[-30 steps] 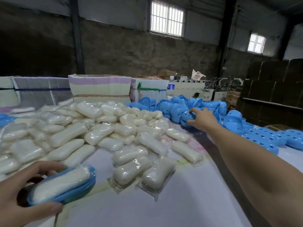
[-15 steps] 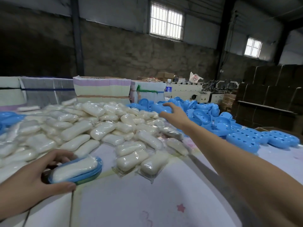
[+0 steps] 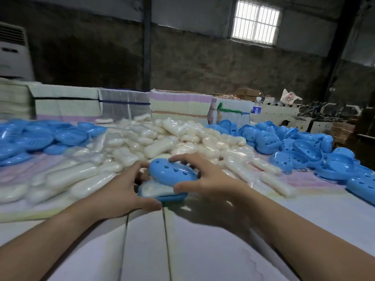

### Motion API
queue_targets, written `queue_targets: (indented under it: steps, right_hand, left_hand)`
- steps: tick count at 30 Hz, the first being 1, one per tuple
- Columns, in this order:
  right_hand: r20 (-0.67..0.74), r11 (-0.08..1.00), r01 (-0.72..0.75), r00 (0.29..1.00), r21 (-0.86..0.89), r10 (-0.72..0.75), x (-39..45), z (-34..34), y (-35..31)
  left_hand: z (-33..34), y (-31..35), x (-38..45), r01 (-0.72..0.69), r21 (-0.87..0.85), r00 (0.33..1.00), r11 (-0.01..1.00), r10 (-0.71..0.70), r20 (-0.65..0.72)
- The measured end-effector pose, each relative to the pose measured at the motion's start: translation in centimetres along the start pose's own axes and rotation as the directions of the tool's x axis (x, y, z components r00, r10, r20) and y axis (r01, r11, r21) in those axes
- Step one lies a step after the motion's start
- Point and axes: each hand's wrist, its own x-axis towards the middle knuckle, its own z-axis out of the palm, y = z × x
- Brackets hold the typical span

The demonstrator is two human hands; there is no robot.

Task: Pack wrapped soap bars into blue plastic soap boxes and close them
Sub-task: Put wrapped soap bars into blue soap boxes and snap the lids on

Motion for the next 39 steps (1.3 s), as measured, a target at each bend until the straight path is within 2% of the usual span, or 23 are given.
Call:
queue_targets:
  steps: [3, 7, 23, 27, 30, 34, 39]
  right_hand:
    - [-0.009, 0.993, 0.060, 0.998, -0.105, -0.062, 0.0, 0.5, 0.1]
    - [0.069, 0.955, 0.115, 0.993, -0.274, -0.100, 0.4, 1.5, 0.3]
    - [0.150, 0.861, 0.236, 0.971, -0.451, -0.187, 0.6, 2.0, -0.7]
    - [0.102, 0.864, 0.278, 0.960, -0.419, -0.259, 0.2, 2.6, -0.4]
    - [-0.002, 0.829, 0.277, 0.948, -0.486, -0.318, 0.1, 3.1, 0.0]
    - [-0.025, 0.860, 0.203, 0.970, -0.468, -0.242, 0.5, 2.8, 0.3]
    - [-0.059, 0.863, 0.177, 0.971, -0.472, -0.231, 0.4, 2.3, 0.5]
  left_hand:
    - [-0.1, 0.0, 0.1, 0.005, 0.009, 1.000, 1.000, -0.005, 0.006]
    - [-0.1, -0.1, 0.1, 0.027, 0.030, 1.000, 0.999, -0.027, 0.001]
    - [-0.7, 0.5, -0.3, -0.007, 0.196, 0.999, 0.981, 0.013, -0.032]
    - [-1.0, 0.7, -0.5, -0.002, 0.211, 0.999, 0.977, 0.010, -0.038]
    - [-1.1, 0.7, -0.5, -0.013, 0.236, 0.999, 0.972, 0.020, -0.026]
    - [-1.3, 0.5, -0.7, -0.092, 0.278, 0.996, 0.956, 0.094, 0.006]
    - [-1.5, 0.5, -0.5, -0.132, 0.440, 0.975, 0.888, 0.197, -0.104]
